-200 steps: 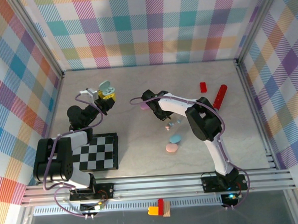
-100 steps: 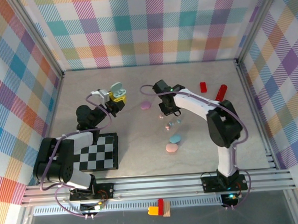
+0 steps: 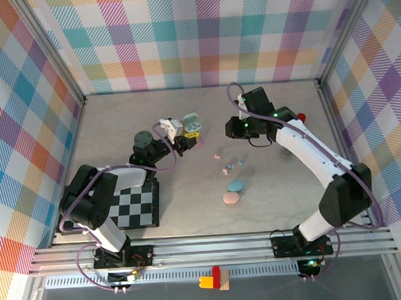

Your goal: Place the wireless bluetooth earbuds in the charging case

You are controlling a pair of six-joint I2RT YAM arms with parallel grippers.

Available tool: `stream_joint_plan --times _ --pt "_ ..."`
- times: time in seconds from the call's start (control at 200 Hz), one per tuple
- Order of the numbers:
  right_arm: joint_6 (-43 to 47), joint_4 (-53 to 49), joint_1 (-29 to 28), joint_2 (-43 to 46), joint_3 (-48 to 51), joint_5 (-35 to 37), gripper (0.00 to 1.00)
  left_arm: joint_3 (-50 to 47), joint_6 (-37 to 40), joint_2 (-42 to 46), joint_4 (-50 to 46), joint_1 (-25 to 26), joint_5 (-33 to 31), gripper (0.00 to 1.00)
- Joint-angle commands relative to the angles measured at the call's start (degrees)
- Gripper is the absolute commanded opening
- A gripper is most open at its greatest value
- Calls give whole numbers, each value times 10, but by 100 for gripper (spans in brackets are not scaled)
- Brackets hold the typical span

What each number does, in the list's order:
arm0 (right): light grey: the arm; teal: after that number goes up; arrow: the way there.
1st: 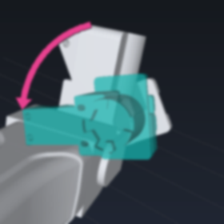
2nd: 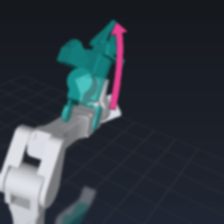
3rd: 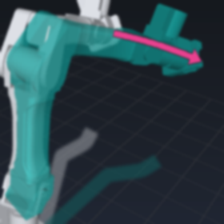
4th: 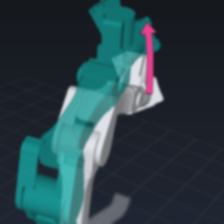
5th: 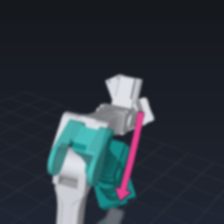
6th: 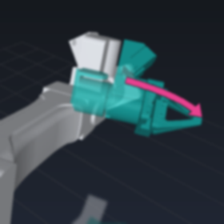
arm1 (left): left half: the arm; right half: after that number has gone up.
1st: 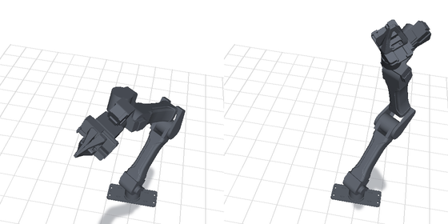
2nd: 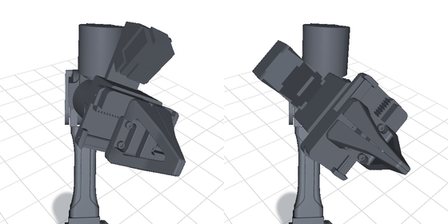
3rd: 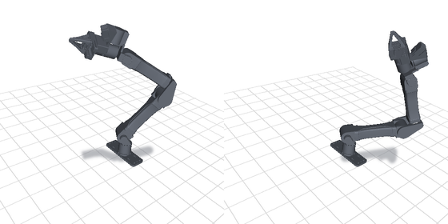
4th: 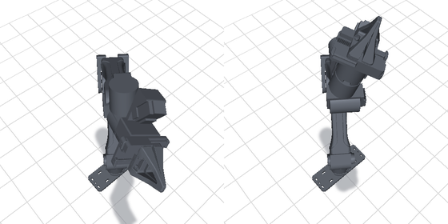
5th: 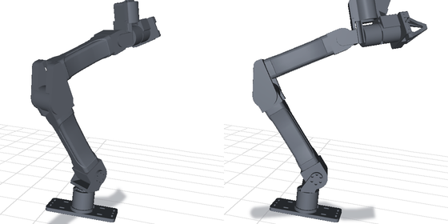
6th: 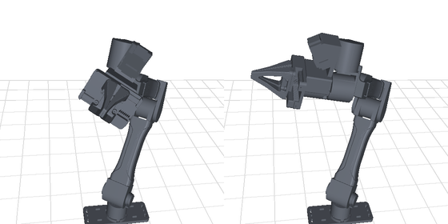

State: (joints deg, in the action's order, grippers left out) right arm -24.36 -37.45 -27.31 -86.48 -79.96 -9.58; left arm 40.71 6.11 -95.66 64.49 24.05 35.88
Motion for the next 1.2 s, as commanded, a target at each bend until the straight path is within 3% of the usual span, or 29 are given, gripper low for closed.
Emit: stream_joint_plan --times 0.0,0.275,1.195 --pt "-38 39 4 26 -3 -100 22 29 36 -13 10 19 -12 29" --pt "-50 64 2 13 -33 -174 22 58 91 -15 -59 56 -26 29" --pt "-65 104 -14 -42 -31 -172 22 101 105 -24 -97 92 -18 29"
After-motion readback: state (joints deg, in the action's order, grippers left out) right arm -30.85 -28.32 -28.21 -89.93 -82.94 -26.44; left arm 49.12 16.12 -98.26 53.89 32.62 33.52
